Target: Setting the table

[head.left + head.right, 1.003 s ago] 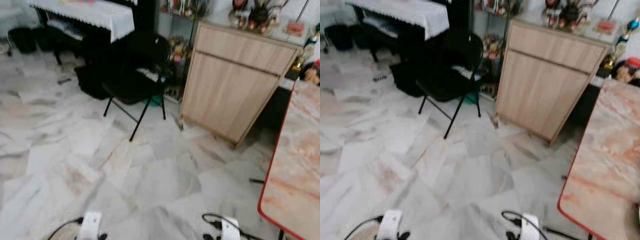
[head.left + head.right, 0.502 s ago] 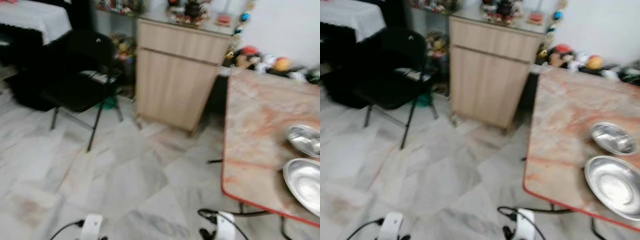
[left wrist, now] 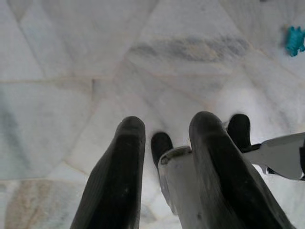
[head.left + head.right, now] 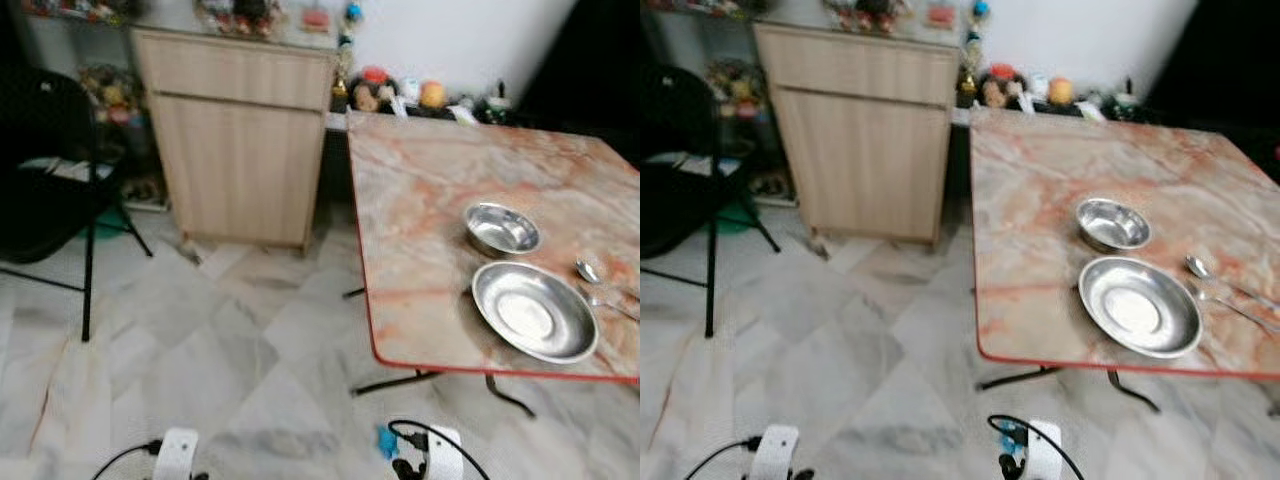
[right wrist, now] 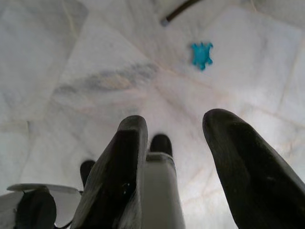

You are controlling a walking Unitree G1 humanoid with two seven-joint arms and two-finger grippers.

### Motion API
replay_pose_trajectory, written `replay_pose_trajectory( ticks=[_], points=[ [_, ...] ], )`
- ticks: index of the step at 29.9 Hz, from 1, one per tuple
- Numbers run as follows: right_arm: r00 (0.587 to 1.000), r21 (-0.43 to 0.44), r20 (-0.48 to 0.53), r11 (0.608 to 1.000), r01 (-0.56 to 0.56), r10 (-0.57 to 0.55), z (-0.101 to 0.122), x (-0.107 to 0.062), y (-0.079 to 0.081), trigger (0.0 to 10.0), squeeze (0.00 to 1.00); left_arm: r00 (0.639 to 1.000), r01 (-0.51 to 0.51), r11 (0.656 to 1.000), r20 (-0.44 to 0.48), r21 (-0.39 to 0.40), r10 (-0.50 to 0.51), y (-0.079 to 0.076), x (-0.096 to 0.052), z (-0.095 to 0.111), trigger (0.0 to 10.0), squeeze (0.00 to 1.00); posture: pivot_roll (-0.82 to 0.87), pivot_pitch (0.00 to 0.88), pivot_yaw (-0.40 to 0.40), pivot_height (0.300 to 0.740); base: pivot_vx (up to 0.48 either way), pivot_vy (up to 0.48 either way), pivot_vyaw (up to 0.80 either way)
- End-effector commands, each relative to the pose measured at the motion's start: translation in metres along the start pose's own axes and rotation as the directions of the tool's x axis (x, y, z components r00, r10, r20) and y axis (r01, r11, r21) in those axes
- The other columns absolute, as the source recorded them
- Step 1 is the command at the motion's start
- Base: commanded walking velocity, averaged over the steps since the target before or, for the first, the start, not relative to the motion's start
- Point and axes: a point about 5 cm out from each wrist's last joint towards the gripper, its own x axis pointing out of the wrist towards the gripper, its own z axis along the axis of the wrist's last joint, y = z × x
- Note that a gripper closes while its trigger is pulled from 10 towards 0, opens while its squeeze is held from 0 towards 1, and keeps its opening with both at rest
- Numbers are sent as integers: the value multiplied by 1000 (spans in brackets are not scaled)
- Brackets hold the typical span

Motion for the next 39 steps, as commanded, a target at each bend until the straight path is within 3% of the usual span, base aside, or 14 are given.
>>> replay_pose_trajectory(
  ticks=[1, 9, 23, 33, 39],
  points=[
    [1000, 6, 13, 1000, 19, -19, 4, -1, -7, 10000, 0, 1000, 8, 1000, -23, -4, -8, -3, 0, -6, 10000, 0, 150, 0, -84, 736, 0, 0, 0],
    [999, 11, 31, 1000, 23, -23, 9, 0, -10, 10000, 0, 1000, 2, 1000, -11, 8, -2, -2, 0, -2, 10000, 0, 150, 0, -83, 736, 0, -68, 0],
    [999, 7, 31, 1000, 21, -22, 13, 5, 21, 10000, 0, 1000, -2, 1000, 1, 8, 2, 0, 0, 1, 10000, 0, 153, 0, -85, 736, 0, 0, 0],
    [999, 0, 39, 1000, 12, -12, 22, 8, 37, 10000, 0, 1000, 15, 999, 0, 34, -15, -2, 0, -1, 10000, 0, 151, 0, -85, 736, 0, -273, 0],
    [999, -1, 38, 1000, 21, -20, 21, 7, 34, 10000, 0, 1000, 9, 1000, -2, 19, -9, -2, 0, -2, 10000, 0, 150, 7, -85, 736, 0, -480, 0]
  ],
)
